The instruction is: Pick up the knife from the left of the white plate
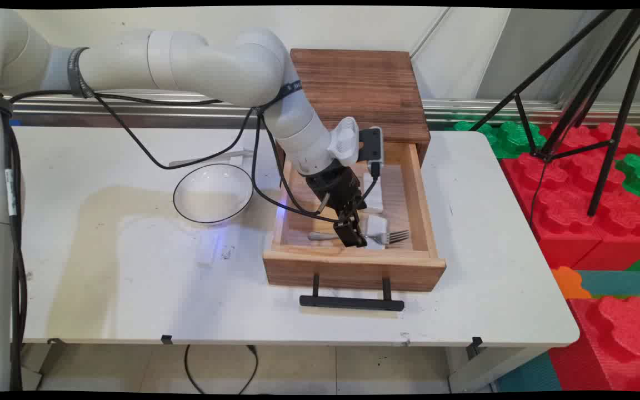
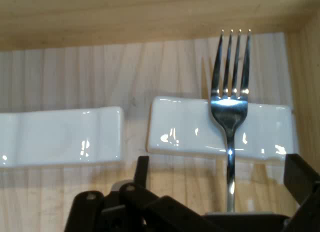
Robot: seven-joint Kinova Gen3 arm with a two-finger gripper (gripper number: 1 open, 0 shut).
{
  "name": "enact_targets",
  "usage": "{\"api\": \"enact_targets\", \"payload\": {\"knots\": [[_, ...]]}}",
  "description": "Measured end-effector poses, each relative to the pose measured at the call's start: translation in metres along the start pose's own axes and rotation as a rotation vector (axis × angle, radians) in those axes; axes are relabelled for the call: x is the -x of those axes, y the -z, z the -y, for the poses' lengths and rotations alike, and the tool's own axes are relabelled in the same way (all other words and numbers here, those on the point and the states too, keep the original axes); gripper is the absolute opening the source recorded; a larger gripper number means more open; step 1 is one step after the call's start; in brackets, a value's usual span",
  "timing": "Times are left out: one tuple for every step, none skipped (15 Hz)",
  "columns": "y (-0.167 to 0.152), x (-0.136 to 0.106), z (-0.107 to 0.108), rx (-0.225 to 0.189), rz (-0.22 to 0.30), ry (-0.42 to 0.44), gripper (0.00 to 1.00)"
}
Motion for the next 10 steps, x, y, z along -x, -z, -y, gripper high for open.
{"api": "enact_targets", "payload": {"knots": [[0.002, 0.0, 0.001, -0.006, -0.005, 0.001, 1.0], [0.005, -0.001, 0.001, -0.012, -0.01, 0.0, 1.0], [0.008, -0.001, 0.002, -0.017, -0.015, 0.0, 1.0], [0.012, -0.002, 0.002, -0.021, -0.021, -0.003, 1.0], [0.018, -0.002, 0.003, -0.026, -0.028, -0.007, 1.0], [0.025, -0.003, 0.003, -0.032, -0.035, -0.011, 1.0], [0.033, -0.004, 0.004, -0.038, -0.044, -0.015, 1.0], [0.043, -0.005, 0.005, -0.047, -0.054, -0.02, 1.0], [0.052, -0.005, 0.006, -0.054, -0.061, -0.026, 1.0], [0.064, -0.005, 0.006, -0.061, -0.068, -0.032, 1.0]]}}
